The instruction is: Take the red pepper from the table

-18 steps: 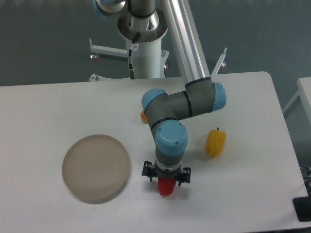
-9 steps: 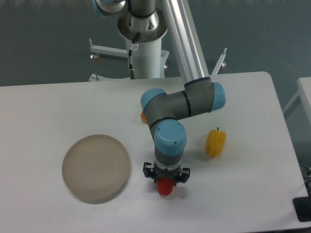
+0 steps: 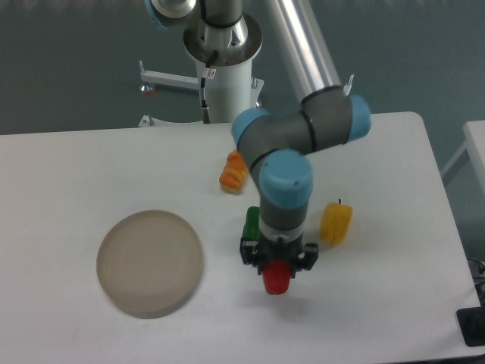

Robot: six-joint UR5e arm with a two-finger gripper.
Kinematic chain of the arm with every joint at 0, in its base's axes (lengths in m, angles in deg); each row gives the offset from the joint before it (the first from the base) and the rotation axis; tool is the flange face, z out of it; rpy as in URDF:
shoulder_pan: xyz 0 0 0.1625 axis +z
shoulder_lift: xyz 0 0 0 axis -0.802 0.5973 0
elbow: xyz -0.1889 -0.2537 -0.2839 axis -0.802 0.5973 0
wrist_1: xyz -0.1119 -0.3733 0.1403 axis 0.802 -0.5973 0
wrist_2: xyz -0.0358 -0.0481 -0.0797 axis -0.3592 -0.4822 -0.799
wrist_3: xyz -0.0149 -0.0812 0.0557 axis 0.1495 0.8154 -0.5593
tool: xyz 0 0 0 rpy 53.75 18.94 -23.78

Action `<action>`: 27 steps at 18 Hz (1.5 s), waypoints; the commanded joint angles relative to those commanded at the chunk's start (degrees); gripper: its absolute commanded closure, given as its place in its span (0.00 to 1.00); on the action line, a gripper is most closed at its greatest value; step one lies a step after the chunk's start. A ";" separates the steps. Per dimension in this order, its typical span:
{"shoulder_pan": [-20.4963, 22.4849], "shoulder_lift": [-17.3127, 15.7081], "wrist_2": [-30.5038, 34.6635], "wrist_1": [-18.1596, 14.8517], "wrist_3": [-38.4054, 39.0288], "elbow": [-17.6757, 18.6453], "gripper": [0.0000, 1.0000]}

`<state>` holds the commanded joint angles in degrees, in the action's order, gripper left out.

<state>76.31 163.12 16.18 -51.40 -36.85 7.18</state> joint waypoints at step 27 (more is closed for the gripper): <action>7.75 -8.36 4.48 -14.34 -61.90 5.89 0.66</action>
